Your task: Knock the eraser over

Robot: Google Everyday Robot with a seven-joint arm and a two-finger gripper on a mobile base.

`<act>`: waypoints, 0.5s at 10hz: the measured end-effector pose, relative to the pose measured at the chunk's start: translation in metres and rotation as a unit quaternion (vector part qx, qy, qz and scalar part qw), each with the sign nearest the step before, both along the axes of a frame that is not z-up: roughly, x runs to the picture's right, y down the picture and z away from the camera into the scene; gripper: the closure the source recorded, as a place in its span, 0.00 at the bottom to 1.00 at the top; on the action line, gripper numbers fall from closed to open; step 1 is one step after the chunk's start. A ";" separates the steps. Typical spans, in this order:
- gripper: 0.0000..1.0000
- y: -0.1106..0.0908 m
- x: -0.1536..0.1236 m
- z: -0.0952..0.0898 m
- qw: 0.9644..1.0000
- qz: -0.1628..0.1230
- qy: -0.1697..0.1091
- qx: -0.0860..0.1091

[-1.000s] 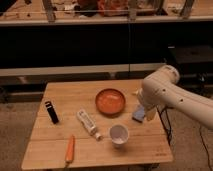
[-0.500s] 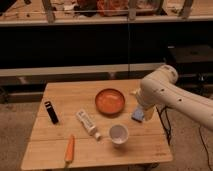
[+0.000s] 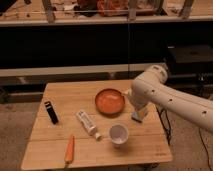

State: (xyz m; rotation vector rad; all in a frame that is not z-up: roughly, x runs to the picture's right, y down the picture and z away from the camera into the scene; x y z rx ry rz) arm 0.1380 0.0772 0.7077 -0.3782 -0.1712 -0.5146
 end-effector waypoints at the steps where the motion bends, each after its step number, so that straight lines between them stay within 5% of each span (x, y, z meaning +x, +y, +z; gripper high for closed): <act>1: 0.20 -0.001 -0.011 0.001 1.000 -0.008 -0.007 0.001; 5: 0.20 -0.005 -0.050 0.002 0.999 -0.038 -0.030 0.006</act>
